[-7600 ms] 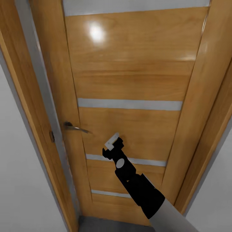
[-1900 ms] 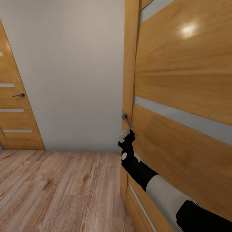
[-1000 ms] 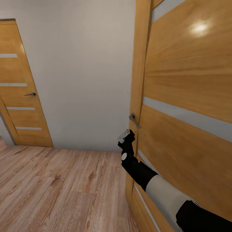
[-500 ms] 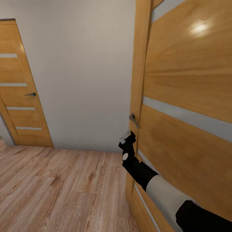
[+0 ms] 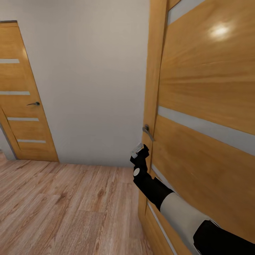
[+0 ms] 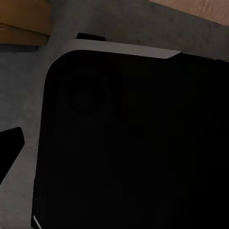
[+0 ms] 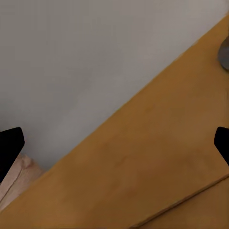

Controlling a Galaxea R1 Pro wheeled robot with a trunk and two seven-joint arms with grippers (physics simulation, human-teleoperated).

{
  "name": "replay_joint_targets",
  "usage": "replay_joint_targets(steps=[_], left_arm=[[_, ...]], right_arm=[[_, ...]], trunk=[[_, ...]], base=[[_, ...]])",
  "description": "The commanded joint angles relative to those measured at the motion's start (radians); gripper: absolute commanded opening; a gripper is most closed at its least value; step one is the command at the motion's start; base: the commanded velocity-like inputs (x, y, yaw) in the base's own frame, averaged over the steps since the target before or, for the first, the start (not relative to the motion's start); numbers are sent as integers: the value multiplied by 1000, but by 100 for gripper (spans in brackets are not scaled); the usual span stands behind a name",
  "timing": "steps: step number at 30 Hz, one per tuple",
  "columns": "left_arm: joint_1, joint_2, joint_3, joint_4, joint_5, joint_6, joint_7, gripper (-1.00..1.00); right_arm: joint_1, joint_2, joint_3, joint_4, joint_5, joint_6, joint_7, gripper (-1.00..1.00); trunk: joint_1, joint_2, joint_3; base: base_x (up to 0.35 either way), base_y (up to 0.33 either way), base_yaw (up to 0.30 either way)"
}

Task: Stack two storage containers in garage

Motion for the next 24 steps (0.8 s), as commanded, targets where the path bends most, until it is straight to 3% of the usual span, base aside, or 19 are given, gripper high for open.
replay_joint_targets(steps=[1,16,20,24], left_arm=[[0,0,2,0,6,-2,0,100],[-1,-1,2,0,7,-2,2,100],[-1,-1,2,0,7,-2,1,100],[-1,-1,2,0,7,-2,1,100]], right_arm=[[-1,0,3,0,8,9,-3,100],[-1,0,-4,32,6,-13,-27,100],[-1,0,-79,139,7,-69,-27,100],[-1,0,-131,178,10,-91,-26,100]], trunk=[[0,-1,-1],[0,-1,-1],[0,-1,-1],[0,-1,-1]], base=[[0,115,0],[0,25,0],[0,0,0],[0,0,0]])
